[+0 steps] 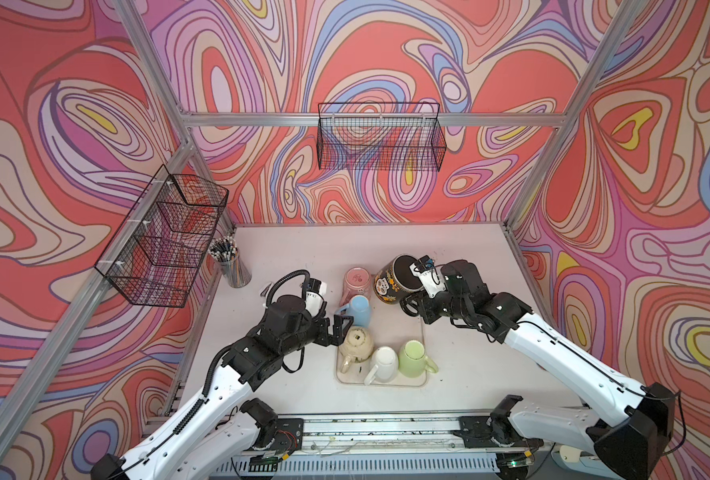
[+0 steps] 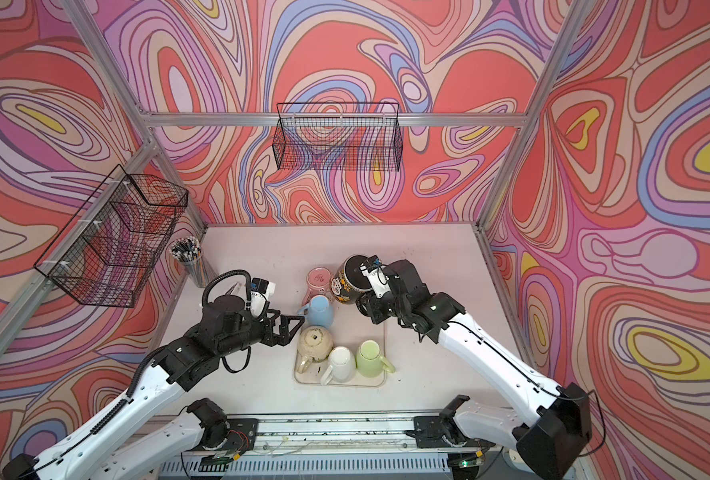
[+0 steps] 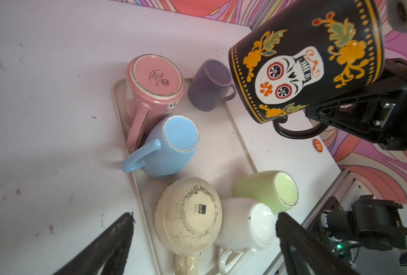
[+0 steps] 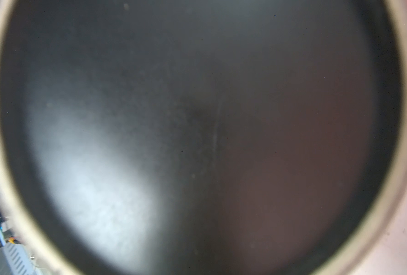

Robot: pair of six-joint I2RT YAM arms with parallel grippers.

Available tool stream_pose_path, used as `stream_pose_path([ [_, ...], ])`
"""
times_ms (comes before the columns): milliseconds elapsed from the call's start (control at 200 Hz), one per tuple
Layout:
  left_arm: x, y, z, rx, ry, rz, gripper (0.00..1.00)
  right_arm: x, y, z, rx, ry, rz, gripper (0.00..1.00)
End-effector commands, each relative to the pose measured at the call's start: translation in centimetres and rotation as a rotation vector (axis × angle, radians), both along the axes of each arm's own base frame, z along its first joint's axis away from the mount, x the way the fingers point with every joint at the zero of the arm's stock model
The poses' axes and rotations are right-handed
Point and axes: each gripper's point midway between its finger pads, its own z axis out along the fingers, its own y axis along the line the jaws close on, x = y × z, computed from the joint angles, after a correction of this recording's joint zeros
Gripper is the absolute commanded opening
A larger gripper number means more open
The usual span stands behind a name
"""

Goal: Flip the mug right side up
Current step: 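Lift the black skull mug off the tray with the right gripper, then raise the left gripper toward the held mug while right gripper holds it up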

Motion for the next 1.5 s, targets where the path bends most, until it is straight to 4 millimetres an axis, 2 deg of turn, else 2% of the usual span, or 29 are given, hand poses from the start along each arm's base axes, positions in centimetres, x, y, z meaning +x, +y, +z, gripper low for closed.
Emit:
stream_pose_path([
  [0, 0.5, -2.6, 3.2, -0.180, -0.099, -0.081, 0.96, 0.9, 2.1, 9.0, 0.204, -0.212, 0.046, 0.00],
  [185, 0.3, -5.0, 4.3, -0.307, -0.150, -0.191, 0.96, 0.2, 3.1, 12.7, 0.321, -0.270, 0.099, 0.00],
  [310, 0.4, -5.9, 5.3, -0.393, -0.200, -0.229, 0.96, -0.2, 3.7, 15.0, 0.417, -0.298, 0.139, 0.00],
  [421, 0.7, -6.5, 6.8, -0.447, -0.253, -0.254, 0.95, -0.2, 4.5, 16.2, 0.478, -0.302, 0.177, 0.00],
  [446, 0.6, -6.4, 5.4, -0.440, -0.233, -0.253, 0.95, -0.2, 4.6, 16.4, 0.492, -0.304, 0.181, 0.00],
  [596, 1.2, -6.4, 6.3, -0.529, -0.310, -0.236, 0.95, -0.4, 4.8, 18.1, 0.622, -0.333, 0.215, 0.00],
  [841, 2.4, -7.4, 8.1, -0.629, -0.375, -0.252, 0.91, -0.4, 5.0, 19.2, 0.733, -0.352, 0.263, 0.00],
  [1042, 3.1, -8.2, 10.0, -0.748, -0.428, -0.303, 0.85, -0.1, 4.6, 19.2, 0.776, -0.344, 0.277, 0.00],
  [1142, 3.6, -8.8, 9.3, -0.740, -0.410, -0.317, 0.83, 0.3, 4.3, 18.9, 0.790, -0.338, 0.283, 0.00],
  [1152, 3.7, -9.0, 10.3, -0.751, -0.433, -0.324, 0.83, 0.3, 4.3, 18.8, 0.791, -0.337, 0.282, 0.00],
  [1172, 3.9, -9.0, 10.7, -0.754, -0.442, -0.325, 0.83, 0.4, 4.2, 18.7, 0.796, -0.336, 0.284, 0.00],
  [1492, 4.3, -8.7, 11.5, -0.741, -0.497, -0.308, 0.81, 0.1, 3.9, 17.9, 0.816, -0.334, 0.326, 0.00],
])
